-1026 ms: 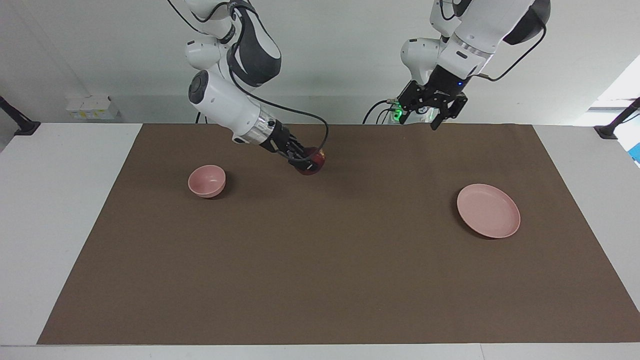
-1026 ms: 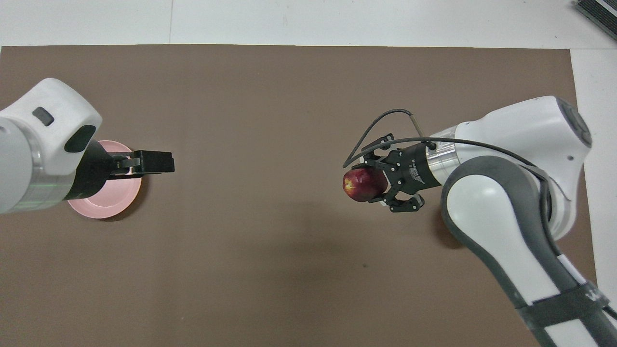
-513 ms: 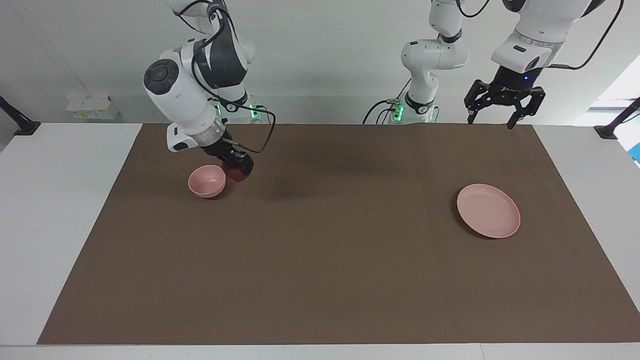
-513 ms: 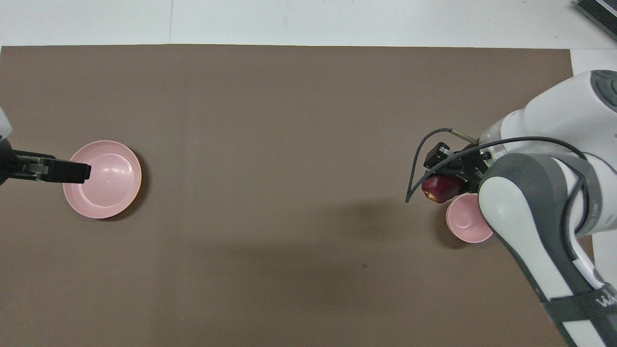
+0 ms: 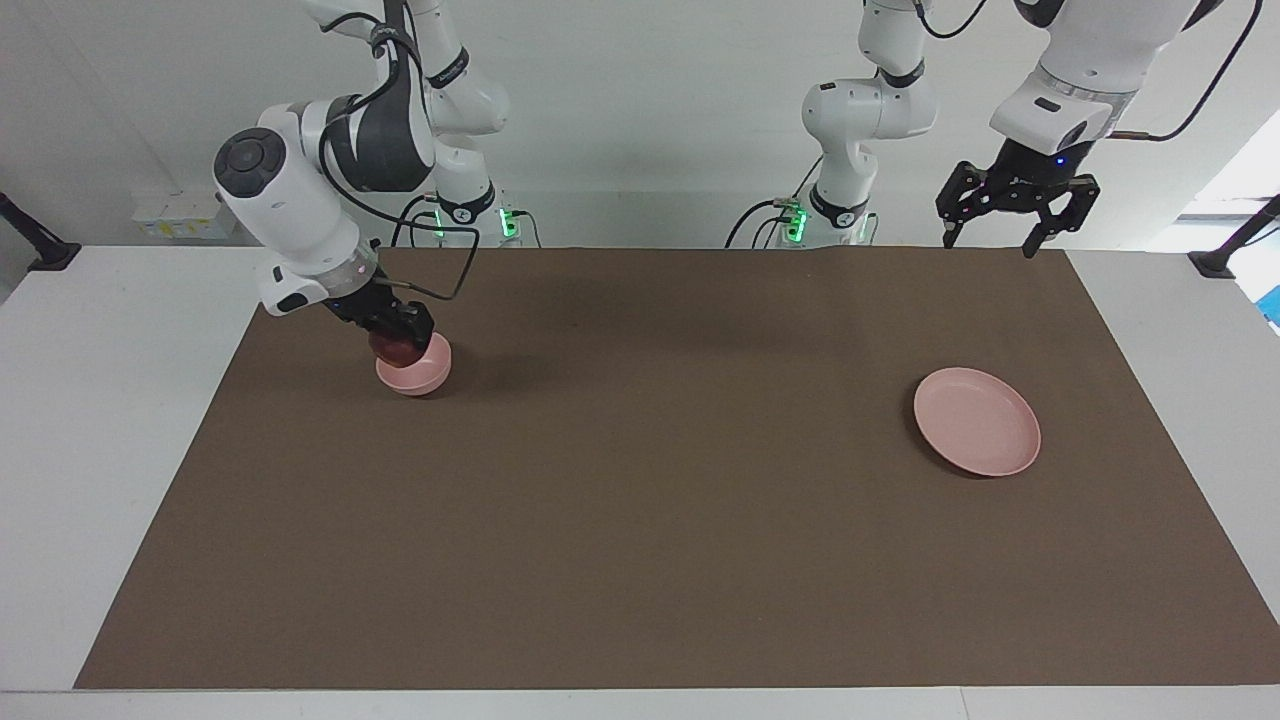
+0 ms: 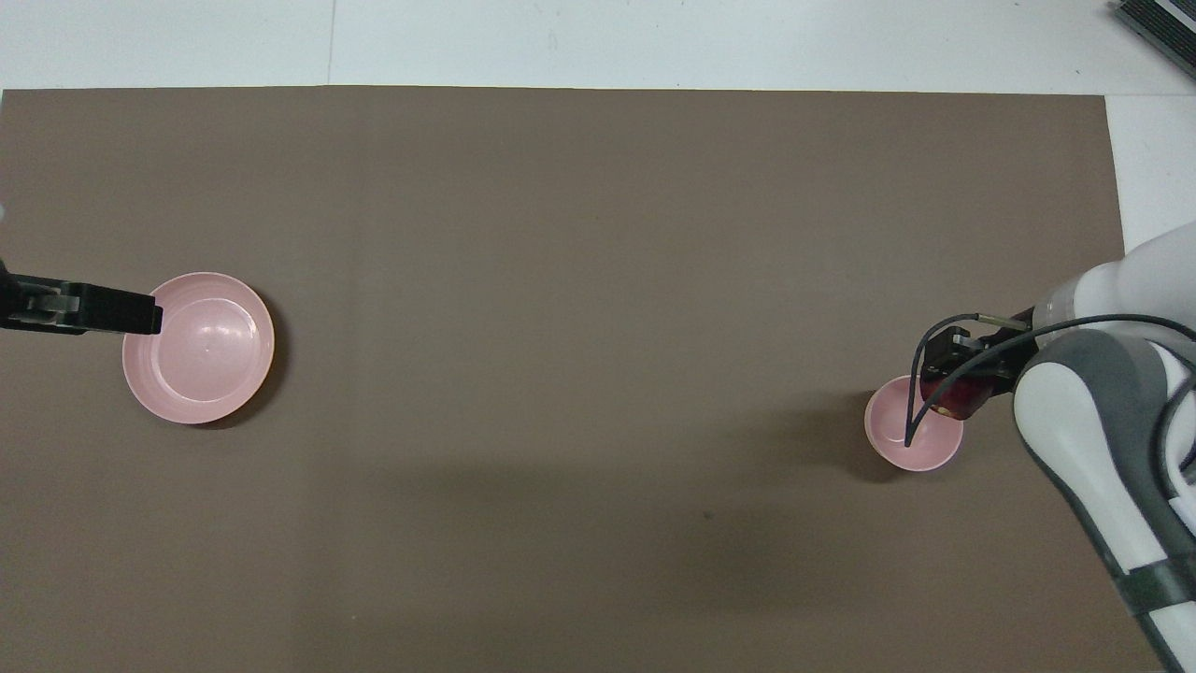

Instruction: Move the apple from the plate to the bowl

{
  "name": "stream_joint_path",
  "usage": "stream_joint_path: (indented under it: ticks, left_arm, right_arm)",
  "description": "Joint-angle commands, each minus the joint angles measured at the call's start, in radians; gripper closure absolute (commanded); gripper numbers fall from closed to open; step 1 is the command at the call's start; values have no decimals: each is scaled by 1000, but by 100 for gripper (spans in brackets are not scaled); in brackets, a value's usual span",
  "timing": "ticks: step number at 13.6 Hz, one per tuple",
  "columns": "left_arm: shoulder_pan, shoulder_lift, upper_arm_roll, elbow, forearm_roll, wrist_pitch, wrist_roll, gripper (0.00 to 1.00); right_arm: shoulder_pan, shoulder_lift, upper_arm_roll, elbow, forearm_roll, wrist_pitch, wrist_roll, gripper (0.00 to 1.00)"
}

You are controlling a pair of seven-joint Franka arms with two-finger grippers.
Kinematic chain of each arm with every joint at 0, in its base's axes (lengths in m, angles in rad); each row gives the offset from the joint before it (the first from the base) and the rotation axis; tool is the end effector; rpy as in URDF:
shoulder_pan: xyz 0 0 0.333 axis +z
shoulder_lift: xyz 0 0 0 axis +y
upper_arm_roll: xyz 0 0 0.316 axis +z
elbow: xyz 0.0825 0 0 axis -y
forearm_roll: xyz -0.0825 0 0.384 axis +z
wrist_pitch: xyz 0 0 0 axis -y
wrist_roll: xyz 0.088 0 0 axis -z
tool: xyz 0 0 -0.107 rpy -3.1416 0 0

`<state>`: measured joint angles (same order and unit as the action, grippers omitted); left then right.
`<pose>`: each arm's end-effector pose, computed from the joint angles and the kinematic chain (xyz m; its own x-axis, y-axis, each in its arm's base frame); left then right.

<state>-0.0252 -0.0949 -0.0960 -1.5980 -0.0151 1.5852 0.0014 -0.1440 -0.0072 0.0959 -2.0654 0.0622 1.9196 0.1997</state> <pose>0.5220 -0.0680 0.6640 0.9892 -0.1220 0.0816 -0.1229 -0.9924 0.0059 0.5302 -0.0211 0.4246 0.9530 -0.2650 -0.1468 -0.2715 -0.9621 -0.0256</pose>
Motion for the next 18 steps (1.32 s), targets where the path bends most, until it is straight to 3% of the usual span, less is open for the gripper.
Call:
stream_joint_path:
  ticks: [1, 4, 6, 7, 8, 10, 12, 15, 18]
  left_arm:
    - [1, 10, -8, 26, 24, -47, -32, 0]
    - [-10, 4, -13, 15, 21, -48, -29, 0]
    - [-35, -12, -19, -31, 18, -47, -29, 0]
    - [-35, -14, -19, -34, 11, -45, -29, 0]
    - [-38, -14, -22, -40, 4, -42, -31, 0]
    - [-53, -3, -21, -27, -2, -18, -46, 0]
    - [-44, 7, -13, 0, -12, 28, -46, 0]
    - [-30, 7, -4, 0, -9, 64, -49, 0]
    - [3, 3, -4, 4, -11, 70, -46, 0]
  right_arm:
    - [-11, -74, 19, -168, -22, 126, -25, 100]
    - [-6, -54, 19, -266, -22, 277, -17, 100]
    - [-8, 8, 19, -271, -22, 341, -11, 100]
    - [-6, 25, 19, -272, -22, 364, -10, 70]
    - [-3, 29, 19, -271, -22, 364, -8, 1]
    - [0, 9, 19, -259, -22, 348, -14, 0]
    - [-3, -42, 18, -205, -22, 250, -32, 0]
    - [-6, -71, 15, -63, -25, 135, -75, 0]
    - [-26, -56, 11, 153, -54, -58, -223, 0]
